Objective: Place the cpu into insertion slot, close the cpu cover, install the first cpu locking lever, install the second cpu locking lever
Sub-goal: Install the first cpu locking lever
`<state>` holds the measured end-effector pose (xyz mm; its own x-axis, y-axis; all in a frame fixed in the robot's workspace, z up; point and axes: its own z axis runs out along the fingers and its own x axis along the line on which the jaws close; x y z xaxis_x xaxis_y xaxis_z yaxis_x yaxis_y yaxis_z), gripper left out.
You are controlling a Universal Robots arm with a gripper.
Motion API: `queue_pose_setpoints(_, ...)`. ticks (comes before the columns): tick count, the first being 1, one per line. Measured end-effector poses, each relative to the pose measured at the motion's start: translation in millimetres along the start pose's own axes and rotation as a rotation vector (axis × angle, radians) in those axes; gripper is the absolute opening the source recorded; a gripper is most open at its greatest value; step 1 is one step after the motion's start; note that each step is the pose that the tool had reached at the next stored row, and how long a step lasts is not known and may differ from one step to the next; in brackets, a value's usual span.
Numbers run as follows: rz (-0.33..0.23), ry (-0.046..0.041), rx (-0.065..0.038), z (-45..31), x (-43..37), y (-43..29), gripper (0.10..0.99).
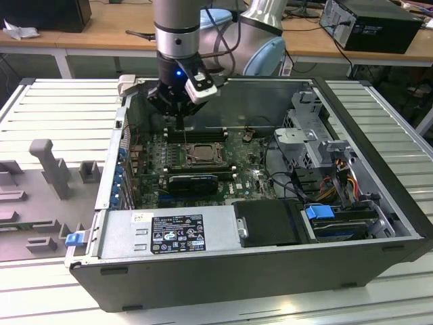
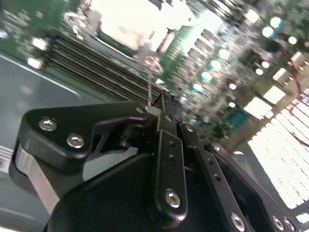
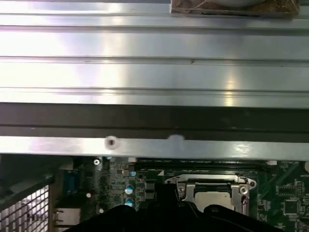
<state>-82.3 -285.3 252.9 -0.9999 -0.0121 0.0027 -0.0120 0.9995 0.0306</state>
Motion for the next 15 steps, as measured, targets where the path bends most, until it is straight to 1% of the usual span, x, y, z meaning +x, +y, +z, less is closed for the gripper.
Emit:
queue_pose_setpoints(2, 0.0, 0.0, 0.0, 1.0, -6.6, -0.1, 0.106)
queue_pose_setpoints(5, 0.0, 0.0, 0.0, 3.4, -20.7, -0.4, 0.106)
queue_pose_setpoints(7, 0.0, -0.0002, -0.002, 4.3, -28.0, -0.5, 0.106)
queue_pose_setpoints(8, 0.0, -0.0003, -0.018, 4.3, -30.9, -0.6, 0.106)
queue_pose_setpoints(9, 0.0, -0.0007, -0.048, 4.3, -31.5, -0.5, 0.106)
queue_pose_setpoints(10, 0.0, -0.0008, -0.062, 4.5, -31.6, -0.5, 0.106)
queue_pose_setpoints(11, 0.0, -0.0007, -0.064, 4.8, -31.6, -0.5, 0.106)
queue_pose_setpoints(15, 0.0, 0.0012, -0.063, 7.5, -32.1, -0.8, 0.106)
